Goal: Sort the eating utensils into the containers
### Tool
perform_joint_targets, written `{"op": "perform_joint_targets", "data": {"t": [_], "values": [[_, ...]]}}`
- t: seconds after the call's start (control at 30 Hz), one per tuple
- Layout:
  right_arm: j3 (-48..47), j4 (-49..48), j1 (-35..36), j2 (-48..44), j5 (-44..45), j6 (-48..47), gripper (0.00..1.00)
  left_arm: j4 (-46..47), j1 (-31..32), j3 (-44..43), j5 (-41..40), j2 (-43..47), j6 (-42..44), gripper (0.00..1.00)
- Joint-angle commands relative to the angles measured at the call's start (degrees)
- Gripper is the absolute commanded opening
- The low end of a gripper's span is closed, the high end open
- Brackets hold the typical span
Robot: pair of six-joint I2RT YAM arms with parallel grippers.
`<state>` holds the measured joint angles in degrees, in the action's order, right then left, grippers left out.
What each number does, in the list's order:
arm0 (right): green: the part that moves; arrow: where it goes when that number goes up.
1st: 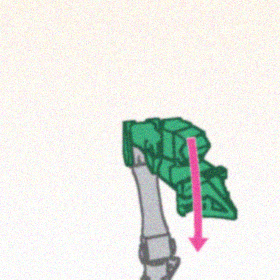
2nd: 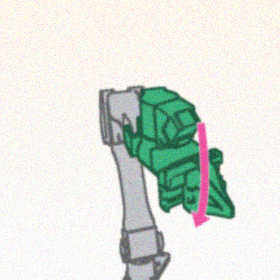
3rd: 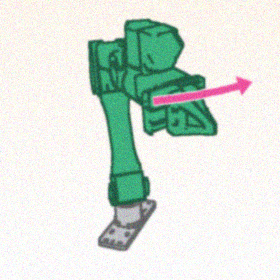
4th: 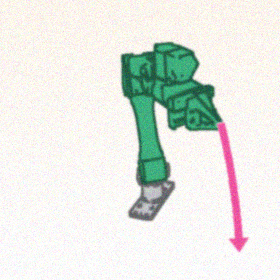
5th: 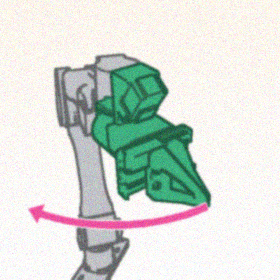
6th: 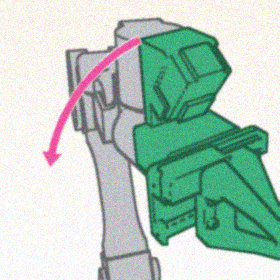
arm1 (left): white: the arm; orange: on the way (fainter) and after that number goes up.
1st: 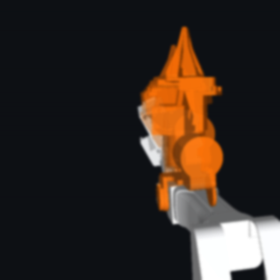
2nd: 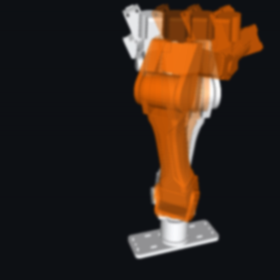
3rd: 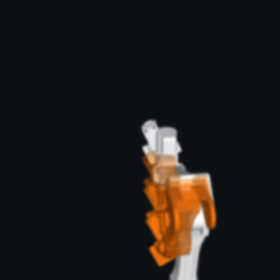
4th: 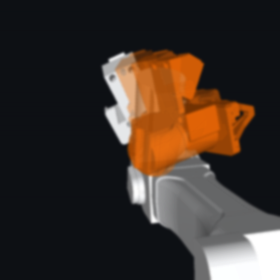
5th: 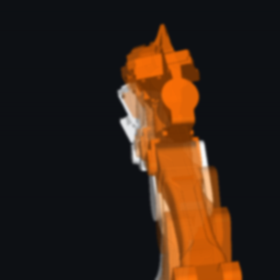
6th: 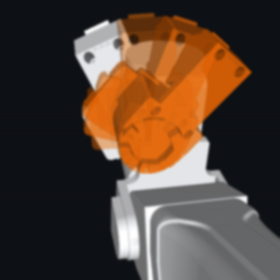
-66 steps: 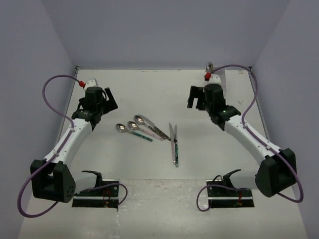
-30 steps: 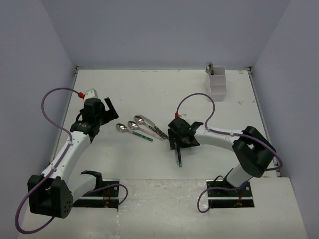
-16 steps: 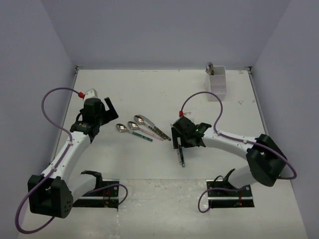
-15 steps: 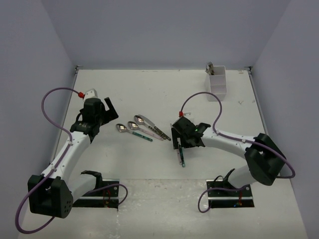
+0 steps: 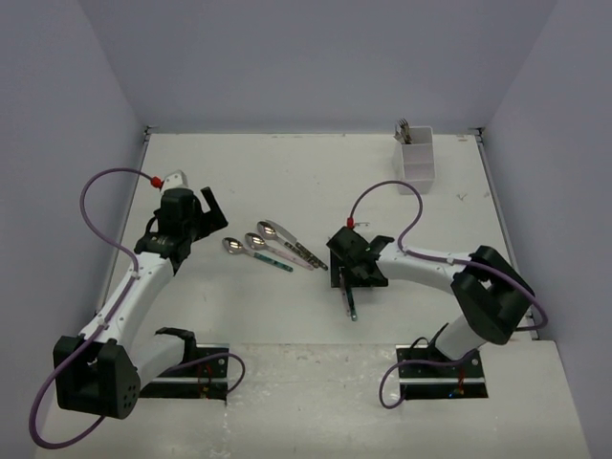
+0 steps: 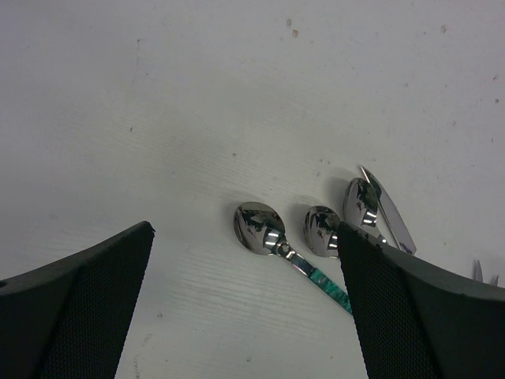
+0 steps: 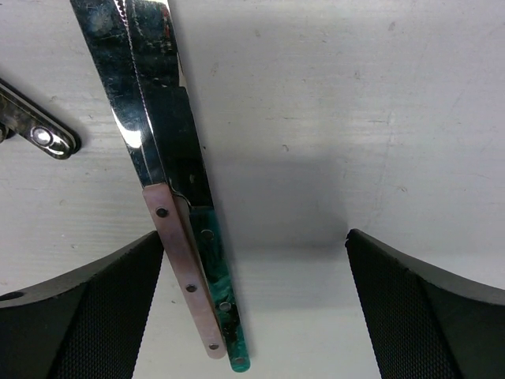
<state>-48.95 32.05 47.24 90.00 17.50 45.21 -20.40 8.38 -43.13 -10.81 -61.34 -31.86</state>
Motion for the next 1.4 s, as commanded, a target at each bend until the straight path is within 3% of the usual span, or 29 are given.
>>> {"op": "perform_joint_targets", "data": {"t": [0.0,0.27,0.53,0.97,1.03,1.07,1.17,1.3,1.37], "values": [[0.9,1.8,0.2,-3.6,2.9,0.2,0.99,1.5,0.3,-0.2,0.8,0.7,1.4,1.0],[2.1,3.3,0.0,-9.7,3.4,-0.2,0.99,1.8,0.3,0.0,1.0,1.2,1.5,1.0],[2.5,2.9,-2.3,-5.6,5.4,0.1,0.99,1.6,0.3,0.2,-0.3,1.5,1.3,1.0],[3.1,-2.5,-2.2,-1.7,-1.5,-3.2,0.98,1.6,0.3,-0.2,-0.8,1.0,1.4,1.0],[3.3,-2.0,-2.2,-0.6,-2.6,-2.5,0.86,1.6,0.3,-0.3,-1.0,0.9,1.4,1.0],[3.3,-1.5,-2.2,0.1,-3.4,-2.1,0.6,1.5,0.3,-0.2,-1.0,0.9,1.4,1.0],[3.9,-1.7,-2.2,0.4,-4.6,-1.4,0.23,1.3,0.3,-0.1,-1.2,0.7,1.4,1.0],[3.8,-2.3,-2.2,0.6,-4.6,-2.8,0.0,1.4,0.3,-0.3,-1.1,0.3,1.4,1.0],[3.1,-2.2,-2.2,-0.2,-3.4,-4.1,0.0,1.3,0.3,-0.4,-1.2,0.2,1.4,1.0]]}}
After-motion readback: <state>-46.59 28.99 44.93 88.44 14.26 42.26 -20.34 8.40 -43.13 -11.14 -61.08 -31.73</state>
